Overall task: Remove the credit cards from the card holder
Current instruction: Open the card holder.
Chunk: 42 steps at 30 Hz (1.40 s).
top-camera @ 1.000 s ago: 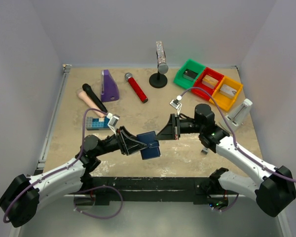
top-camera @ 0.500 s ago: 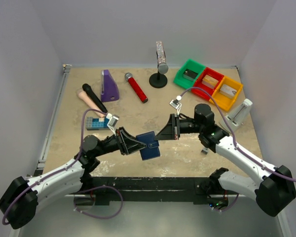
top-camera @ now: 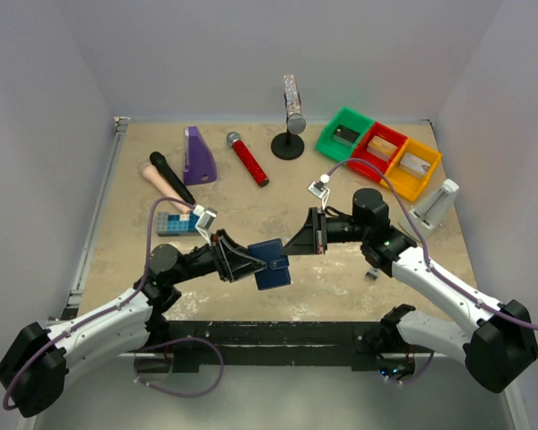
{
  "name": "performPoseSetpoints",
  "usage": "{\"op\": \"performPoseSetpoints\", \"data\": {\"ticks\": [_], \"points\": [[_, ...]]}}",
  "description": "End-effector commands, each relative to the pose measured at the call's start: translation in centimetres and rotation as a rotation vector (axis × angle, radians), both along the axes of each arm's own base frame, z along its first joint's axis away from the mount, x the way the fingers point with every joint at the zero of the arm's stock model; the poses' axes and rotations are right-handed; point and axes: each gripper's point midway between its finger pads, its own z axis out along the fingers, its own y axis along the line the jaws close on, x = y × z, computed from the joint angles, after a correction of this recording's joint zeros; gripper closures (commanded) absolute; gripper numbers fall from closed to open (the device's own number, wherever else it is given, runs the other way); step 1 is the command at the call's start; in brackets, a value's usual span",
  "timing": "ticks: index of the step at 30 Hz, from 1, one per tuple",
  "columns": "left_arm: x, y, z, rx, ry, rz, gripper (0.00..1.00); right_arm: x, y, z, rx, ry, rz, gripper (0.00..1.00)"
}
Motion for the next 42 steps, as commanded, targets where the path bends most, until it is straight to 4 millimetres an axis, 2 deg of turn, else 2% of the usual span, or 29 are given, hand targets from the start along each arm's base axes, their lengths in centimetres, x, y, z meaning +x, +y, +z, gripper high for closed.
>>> {"op": "performPoseSetpoints", "data": {"ticks": [1,11,15,19,22,23,25,26,28,30,31,34,37,41,42], "points": [[0.1,0.0,3.6,-0.062,-0.099,0.008,0.54,-0.3,0.0,0.2,0.011,-0.033,0.022,1.0],[0.9,0.1,4.5,-0.064,-0.113,0.047,0.58,-0.5,-0.1,0.0,0.003,-0.043,0.038,1.0],[1.1,-0.1,4.8,-0.068,-0.116,0.049,0.63,-0.6,-0.1,-0.2,-0.001,-0.044,0.044,1.0],[1.2,-0.2,5.0,-0.067,-0.122,0.047,0.75,-0.6,-0.1,-0.3,-0.006,-0.049,0.049,1.0],[1.3,-0.2,4.8,-0.053,-0.128,0.05,0.94,-0.7,-0.5,-0.5,-0.051,-0.067,0.039,1.0],[1.4,-0.2,4.8,-0.034,-0.134,0.055,1.0,-0.7,-0.9,-1.0,-0.101,-0.062,0.02,0.93],[2.3,0.0,3.9,0.053,-0.124,0.098,1.0,-0.4,-2.1,-1.3,-0.185,-0.12,-0.041,0.61],[2.8,0.3,3.4,0.104,-0.107,0.133,1.0,-0.3,-2.7,-1.2,-0.217,-0.152,-0.071,0.49],[3.9,0.9,2.7,0.197,-0.085,0.197,1.0,0.1,-3.9,-1.0,-0.28,-0.196,-0.138,0.35],[5.0,1.5,2.4,0.276,-0.038,0.262,1.0,0.5,-4.8,-0.8,-0.34,-0.233,-0.196,0.31],[5.6,2.0,1.7,0.325,0.008,0.303,1.0,0.6,-5.2,-0.8,-0.375,-0.247,-0.223,0.28],[7.0,3.2,0.3,0.423,0.146,0.421,1.0,1.4,-5.8,-0.4,-0.505,-0.346,-0.308,0.28],[7.1,3.4,-0.3,0.464,0.268,0.479,1.0,1.7,-5.7,0.1,-0.63,-0.447,-0.358,0.3],[6.7,3.1,0.1,0.504,0.406,0.544,1.0,3.4,-6.1,0.8,-0.776,-0.584,-0.502,0.33],[6.5,3.0,0.2,0.517,0.436,0.546,1.0,3.5,-5.7,1.1,-0.791,-0.62,-0.52,0.33]]}}
